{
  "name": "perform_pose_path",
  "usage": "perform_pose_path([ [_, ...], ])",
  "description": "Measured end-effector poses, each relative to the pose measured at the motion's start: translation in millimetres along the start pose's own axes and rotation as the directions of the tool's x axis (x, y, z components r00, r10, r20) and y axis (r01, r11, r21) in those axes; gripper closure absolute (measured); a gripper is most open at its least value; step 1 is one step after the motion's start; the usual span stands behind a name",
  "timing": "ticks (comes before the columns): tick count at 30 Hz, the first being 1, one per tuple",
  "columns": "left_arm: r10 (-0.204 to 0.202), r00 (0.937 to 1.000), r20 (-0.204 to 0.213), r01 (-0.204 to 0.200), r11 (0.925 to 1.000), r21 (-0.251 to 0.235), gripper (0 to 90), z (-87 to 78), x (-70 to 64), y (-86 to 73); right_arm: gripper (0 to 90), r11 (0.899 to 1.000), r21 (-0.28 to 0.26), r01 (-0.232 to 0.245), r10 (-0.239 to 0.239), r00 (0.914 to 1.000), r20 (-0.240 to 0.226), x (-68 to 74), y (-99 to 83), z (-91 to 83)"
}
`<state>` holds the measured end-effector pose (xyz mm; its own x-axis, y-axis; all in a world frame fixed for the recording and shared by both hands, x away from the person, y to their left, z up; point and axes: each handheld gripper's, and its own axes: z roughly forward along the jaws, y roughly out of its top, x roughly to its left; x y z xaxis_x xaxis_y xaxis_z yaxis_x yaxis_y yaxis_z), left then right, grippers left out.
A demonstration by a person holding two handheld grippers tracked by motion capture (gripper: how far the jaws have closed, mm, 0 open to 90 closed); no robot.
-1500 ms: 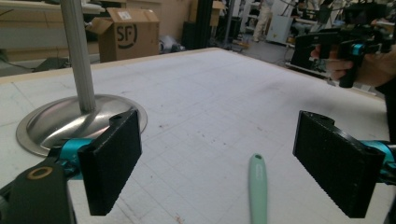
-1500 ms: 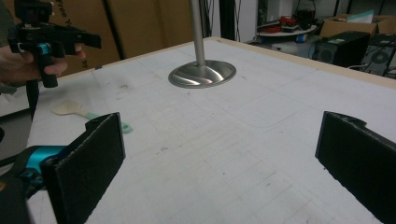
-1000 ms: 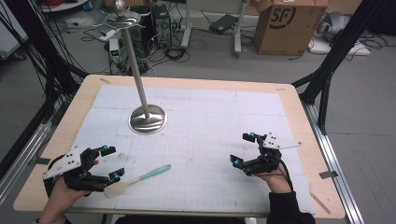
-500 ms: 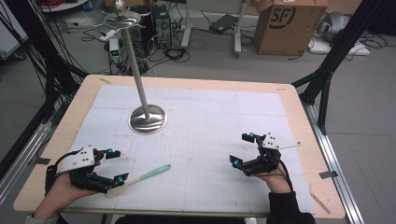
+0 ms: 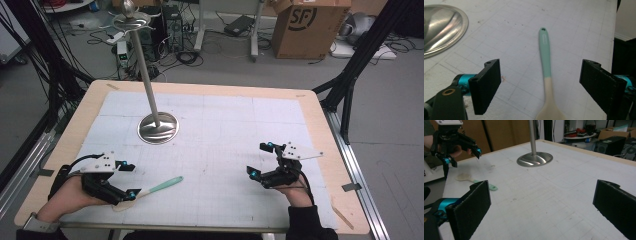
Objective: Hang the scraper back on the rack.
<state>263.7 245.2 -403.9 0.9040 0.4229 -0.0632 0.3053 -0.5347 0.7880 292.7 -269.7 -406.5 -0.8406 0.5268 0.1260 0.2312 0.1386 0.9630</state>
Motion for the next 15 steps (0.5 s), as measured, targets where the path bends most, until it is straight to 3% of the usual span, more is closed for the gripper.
perform_pose_path([
  [6, 0.012, 0.9986, 0.051, -0.016, 0.9964, 0.083, 23.0, 8.9, -1.8, 5.3, 0.6, 1.000, -0.001, 0.007, -0.007, 1.0000, -0.001, -0.8, -0.2, 0.6],
  [12, 0.021, 0.9982, 0.056, -0.030, 0.9849, 0.171, 30.7, 16.6, -4.0, 11.1, 0.6, 1.000, 0.002, 0.001, -0.001, 1.0000, -0.005, -0.7, -0.3, 0.8],
  [15, 0.031, 0.9976, 0.062, -0.045, 0.9722, 0.230, 36.2, 20.6, -4.7, 14.1, 0.6, 1.000, 0.005, 0.001, -0.001, 1.0000, -0.006, -0.6, -0.5, 1.0],
])
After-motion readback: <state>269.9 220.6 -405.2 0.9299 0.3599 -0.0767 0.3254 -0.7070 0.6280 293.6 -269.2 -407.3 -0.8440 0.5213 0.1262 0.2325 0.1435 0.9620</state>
